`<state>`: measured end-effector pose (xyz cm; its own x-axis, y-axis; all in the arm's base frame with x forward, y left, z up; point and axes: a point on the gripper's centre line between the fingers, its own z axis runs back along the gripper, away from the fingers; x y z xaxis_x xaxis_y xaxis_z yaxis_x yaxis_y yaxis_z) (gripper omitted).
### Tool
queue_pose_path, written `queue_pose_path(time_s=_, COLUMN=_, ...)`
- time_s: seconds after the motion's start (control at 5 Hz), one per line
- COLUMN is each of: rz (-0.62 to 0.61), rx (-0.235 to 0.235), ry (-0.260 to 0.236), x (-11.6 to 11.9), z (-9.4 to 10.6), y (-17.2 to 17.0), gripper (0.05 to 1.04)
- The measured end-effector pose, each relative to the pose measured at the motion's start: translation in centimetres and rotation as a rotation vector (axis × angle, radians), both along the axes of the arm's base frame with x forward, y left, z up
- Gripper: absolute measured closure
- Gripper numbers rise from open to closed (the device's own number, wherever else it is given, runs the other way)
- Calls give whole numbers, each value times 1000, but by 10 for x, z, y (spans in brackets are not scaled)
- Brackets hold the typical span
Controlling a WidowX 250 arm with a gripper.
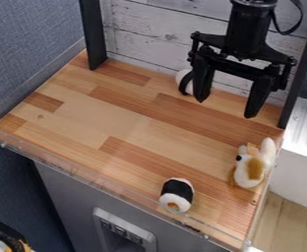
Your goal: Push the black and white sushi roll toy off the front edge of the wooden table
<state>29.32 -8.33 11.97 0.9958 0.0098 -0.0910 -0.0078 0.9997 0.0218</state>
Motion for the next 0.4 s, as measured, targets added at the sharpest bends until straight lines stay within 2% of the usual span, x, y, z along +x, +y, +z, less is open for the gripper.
queue_pose_path(time_s=0.2, rz=116, rx=9, ry=26, x=-8, z=-6, y=0, gripper=87)
queue_pose_path(time_s=0.4, rz=307, rx=16, ry=18, x=-19, z=0, y=1, gripper=89)
